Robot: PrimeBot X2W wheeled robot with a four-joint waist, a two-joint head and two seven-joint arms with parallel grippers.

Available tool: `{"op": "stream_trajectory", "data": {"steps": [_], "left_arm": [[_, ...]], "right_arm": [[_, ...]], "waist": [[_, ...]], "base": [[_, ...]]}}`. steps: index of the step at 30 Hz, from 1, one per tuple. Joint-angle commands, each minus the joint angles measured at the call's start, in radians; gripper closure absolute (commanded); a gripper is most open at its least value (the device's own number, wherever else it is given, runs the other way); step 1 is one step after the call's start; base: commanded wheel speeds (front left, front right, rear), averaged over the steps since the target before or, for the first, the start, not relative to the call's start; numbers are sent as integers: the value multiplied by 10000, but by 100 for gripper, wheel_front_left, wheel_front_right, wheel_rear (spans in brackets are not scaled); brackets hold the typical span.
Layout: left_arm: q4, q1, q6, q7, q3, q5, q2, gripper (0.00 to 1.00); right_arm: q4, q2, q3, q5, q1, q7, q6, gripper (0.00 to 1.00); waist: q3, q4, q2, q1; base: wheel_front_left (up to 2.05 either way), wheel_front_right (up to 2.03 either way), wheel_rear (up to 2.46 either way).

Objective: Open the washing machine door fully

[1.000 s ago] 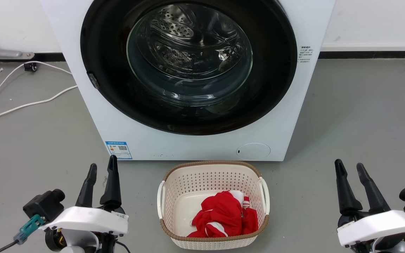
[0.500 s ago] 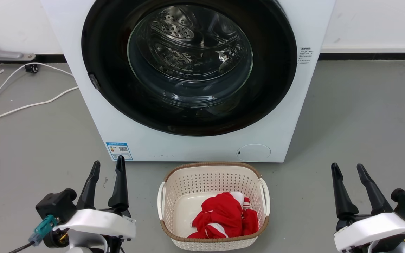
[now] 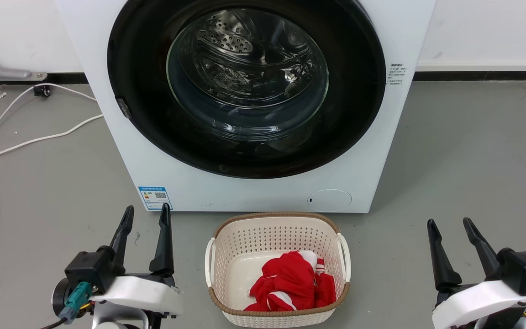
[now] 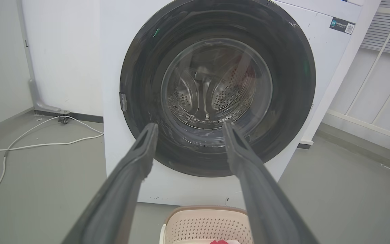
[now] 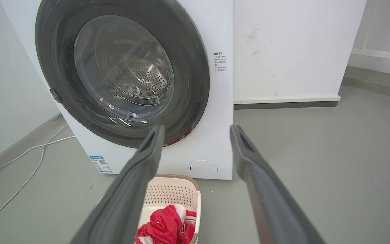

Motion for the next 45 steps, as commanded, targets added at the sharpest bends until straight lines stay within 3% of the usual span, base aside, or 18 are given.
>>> {"op": "stream_trajectory", "data": {"steps": [1,32,45], "left_arm": [[-100,99,42,-96,-53,252,56,0],[92,281,238,-688,-147,2207,-8,0],[190,338,254,-669,-50,2049,-60,0]], "right_arm": [[-129,-6,16,-231,43,-27,-3,0],[102,2,6,-1730,163,-372,-5,0],[234,4,-2,-1582,114,-382,-5,0]], "waist": [[-7,-3,0,0],[-36,34,0,0],[-32,4,0,0]], "base": [[0,0,0],[0,0,0],[0,0,0]]}}
